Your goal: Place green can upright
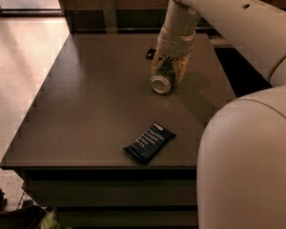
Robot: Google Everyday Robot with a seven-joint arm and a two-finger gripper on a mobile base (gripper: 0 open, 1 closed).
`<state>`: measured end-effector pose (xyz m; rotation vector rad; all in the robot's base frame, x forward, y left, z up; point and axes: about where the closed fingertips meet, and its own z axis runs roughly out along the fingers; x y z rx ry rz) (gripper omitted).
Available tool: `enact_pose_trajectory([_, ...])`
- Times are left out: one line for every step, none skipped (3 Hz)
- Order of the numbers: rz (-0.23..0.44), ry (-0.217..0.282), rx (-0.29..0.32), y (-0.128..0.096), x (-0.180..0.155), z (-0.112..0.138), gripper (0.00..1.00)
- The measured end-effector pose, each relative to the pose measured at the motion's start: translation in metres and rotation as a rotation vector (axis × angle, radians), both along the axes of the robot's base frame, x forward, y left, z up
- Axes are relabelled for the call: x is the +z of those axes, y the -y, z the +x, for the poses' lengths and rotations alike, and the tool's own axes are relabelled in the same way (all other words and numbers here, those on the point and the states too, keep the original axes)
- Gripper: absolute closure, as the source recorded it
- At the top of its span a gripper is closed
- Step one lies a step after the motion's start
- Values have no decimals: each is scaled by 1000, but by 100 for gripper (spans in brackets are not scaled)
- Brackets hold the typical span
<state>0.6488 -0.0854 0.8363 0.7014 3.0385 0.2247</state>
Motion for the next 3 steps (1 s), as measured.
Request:
enact_pose_trajectory([0, 0, 0, 0, 0, 0, 100])
enact_pose_trajectory([-13, 70, -9, 9, 18, 6, 100])
enact_pose_trajectory([-39, 178, -30, 26, 44, 9, 100])
